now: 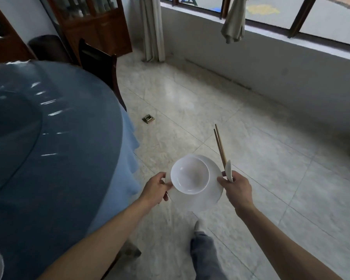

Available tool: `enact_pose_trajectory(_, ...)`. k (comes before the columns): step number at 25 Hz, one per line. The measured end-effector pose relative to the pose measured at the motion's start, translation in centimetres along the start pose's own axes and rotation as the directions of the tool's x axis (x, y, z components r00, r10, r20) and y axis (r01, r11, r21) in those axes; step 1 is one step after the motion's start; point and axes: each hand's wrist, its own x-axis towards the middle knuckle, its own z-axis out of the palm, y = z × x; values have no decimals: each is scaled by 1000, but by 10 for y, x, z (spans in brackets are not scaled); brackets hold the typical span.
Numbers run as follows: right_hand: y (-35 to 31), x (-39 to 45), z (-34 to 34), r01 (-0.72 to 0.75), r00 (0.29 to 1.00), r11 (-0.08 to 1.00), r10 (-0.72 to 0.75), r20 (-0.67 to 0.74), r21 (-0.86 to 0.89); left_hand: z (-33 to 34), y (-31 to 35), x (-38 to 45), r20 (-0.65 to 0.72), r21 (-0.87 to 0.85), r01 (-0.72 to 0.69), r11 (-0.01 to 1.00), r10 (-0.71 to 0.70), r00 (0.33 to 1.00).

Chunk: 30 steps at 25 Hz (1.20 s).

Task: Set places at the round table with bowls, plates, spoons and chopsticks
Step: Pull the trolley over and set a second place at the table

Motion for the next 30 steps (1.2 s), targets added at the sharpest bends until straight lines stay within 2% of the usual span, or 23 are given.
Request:
enact_pose_trajectory(9,-72,176,28,66,984,997,-61,166,-27,-13,65,140,-158,-38,94,995,-99,982)
enact_pose_trajectory(15,-123,268,73,92,969,995,-78,234,-48,-46,90,220,-224,-94,118,989,-136,965)
enact_pose_trajectory(30,-292,465,256,140,958,988,-118,262,-68,-231,130,461,-293,-126,66,990,-101,951)
